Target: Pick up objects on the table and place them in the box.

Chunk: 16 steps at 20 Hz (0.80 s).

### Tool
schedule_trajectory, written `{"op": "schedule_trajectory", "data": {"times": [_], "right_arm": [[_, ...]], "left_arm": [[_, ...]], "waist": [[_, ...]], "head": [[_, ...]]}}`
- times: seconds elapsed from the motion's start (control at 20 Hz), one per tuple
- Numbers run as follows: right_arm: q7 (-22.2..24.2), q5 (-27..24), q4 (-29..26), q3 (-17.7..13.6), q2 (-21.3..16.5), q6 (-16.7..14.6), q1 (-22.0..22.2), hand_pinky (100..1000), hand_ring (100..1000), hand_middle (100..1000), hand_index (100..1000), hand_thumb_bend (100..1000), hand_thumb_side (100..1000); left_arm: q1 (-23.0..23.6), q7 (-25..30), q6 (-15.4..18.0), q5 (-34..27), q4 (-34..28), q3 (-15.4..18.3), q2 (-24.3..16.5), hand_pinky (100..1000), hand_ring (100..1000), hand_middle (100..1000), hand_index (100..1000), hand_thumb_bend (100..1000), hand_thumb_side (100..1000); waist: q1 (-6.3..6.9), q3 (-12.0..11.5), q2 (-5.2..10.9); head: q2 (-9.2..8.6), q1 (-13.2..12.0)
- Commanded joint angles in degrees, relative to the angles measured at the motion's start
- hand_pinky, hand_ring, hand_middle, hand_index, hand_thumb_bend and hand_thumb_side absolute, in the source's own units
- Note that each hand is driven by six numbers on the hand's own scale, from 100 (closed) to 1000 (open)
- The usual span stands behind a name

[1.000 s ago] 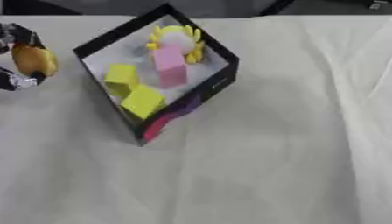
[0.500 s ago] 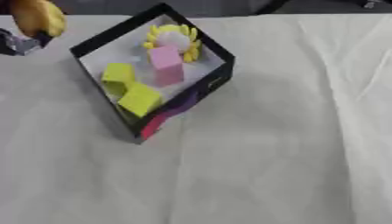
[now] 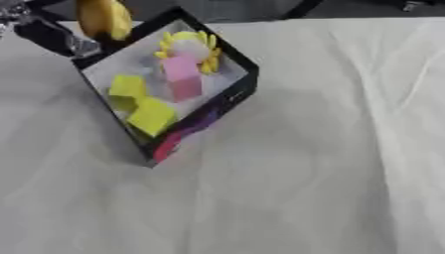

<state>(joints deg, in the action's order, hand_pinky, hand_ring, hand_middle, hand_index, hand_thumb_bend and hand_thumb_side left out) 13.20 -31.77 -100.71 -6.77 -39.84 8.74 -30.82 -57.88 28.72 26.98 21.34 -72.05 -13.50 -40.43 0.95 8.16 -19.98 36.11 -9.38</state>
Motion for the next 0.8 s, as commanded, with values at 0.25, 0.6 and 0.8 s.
{"op": "schedule_trajectory", "data": {"times": [0.25,0.6,0.8], "right_arm": [[0.3,-0.5,-0.9,-0.3,-0.9,0.1,-1.5,981,733,641,825,100,529],[0.2,-0.6,-0.9,-0.3,-0.9,0.2,-1.5,981,733,641,825,100,529],[0.2,-0.6,-0.8,-0.4,-1.1,0.2,-1.3,981,733,641,825,100,529]], "left_arm": [[-2.4,-2.0,3.9,10.6,7.6,0.6,3.1,779,744,620,654,100,204],[-2.4,-2.9,9.4,18.6,9.3,-0.1,4.6,865,866,783,878,140,203],[-2.3,-3.2,10.7,19.3,8.0,0.7,4.2,933,935,835,936,366,860]], "waist": [[0.34,0.6,1.69],[0.52,0.9,1.72],[0.62,0.7,2.03]], "head": [[-0.91,-0.9],[-0.61,-1.3],[-0.5,-1.1]]}}
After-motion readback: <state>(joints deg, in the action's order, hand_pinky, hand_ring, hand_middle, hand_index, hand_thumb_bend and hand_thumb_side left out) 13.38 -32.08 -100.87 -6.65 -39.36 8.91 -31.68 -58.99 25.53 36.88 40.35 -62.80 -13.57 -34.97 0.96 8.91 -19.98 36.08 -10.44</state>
